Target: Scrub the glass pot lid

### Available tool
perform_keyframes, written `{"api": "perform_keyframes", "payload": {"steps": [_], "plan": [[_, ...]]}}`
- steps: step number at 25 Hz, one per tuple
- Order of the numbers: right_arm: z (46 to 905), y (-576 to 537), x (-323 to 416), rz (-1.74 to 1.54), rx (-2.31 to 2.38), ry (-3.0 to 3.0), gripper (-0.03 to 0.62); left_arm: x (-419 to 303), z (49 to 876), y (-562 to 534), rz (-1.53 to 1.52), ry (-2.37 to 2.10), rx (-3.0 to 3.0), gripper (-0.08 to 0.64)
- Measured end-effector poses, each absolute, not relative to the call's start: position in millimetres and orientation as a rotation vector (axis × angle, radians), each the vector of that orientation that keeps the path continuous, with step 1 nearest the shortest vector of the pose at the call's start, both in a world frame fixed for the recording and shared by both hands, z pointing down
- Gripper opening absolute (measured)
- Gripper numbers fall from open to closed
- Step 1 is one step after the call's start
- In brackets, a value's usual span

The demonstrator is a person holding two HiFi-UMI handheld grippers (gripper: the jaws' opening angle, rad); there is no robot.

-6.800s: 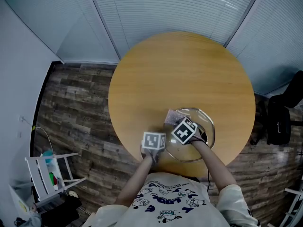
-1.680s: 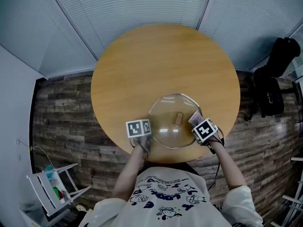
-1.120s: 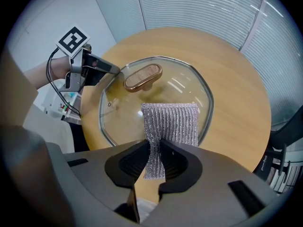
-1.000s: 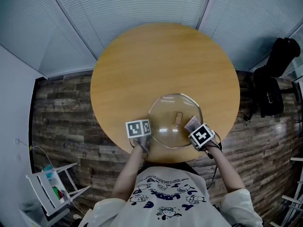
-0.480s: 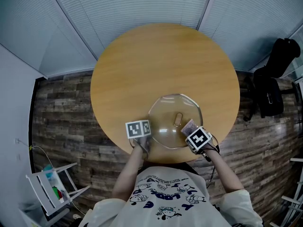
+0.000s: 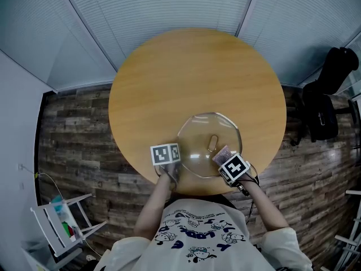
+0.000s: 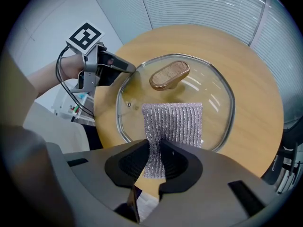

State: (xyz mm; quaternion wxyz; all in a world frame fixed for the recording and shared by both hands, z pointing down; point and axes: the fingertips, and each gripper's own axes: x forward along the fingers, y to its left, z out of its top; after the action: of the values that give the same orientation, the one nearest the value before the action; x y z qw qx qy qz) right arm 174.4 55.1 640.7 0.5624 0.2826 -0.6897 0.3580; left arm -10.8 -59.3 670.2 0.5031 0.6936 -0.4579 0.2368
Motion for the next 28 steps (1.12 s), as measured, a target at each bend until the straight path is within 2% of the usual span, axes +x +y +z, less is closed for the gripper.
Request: {"api": "perform_keyframes", "payload": {"steps": [28], "plan": [[644,72,120,0.905,0.525,-1.688,0.075,-12,671,-58,0.582,-1.110,1.676,0.058]]}}
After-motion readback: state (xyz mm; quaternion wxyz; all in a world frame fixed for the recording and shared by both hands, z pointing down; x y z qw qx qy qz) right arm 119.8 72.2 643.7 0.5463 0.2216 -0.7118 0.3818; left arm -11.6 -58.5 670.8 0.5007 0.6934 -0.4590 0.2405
